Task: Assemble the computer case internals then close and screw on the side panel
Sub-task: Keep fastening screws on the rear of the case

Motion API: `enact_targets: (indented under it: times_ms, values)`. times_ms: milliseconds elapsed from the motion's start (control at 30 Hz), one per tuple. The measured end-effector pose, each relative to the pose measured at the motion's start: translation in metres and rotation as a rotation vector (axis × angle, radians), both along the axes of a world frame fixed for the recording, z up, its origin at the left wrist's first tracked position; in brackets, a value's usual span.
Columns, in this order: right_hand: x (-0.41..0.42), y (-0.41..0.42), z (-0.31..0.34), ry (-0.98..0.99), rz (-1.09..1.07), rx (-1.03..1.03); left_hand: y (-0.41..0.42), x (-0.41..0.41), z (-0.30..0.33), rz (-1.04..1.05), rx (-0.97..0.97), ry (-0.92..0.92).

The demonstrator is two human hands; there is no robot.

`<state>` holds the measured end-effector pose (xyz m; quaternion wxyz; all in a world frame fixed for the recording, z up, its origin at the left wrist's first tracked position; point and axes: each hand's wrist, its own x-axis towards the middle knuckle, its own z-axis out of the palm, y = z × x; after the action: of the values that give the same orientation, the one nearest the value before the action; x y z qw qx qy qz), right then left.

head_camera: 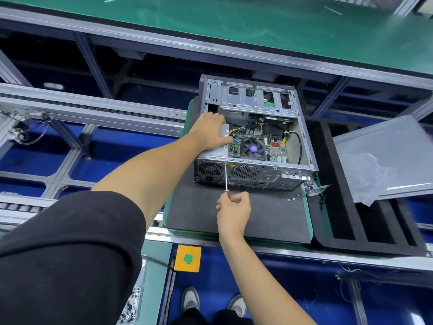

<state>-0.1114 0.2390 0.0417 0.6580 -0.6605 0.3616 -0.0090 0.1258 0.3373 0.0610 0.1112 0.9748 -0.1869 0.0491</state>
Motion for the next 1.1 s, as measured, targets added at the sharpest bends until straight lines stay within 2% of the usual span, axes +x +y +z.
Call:
enact_targets:
  times_ms: [267,433,967,1100]
  values:
    - [-0.0013,-0.0032,0.0031,0.027,0.037,-0.046,-0.0007,0.0005,-0.0012,-0.04,0.178,0.009]
    - [0.0017,-0.0024,-0.0008,0.035,0.018,0.06,-0.0003,0.0015,-0.0015,-0.047,0.178,-0.003]
    - [-0.0049,-0.0036,-0.0035,0.035,0.011,0.009,0.0005,0.0038,-0.0055,-0.051,0.158,-0.024]
    - [-0.0044,-0.0047,-0.0016,0.061,0.037,0.166,-0.0003,0.004,-0.0065,-0.051,0.162,-0.024]
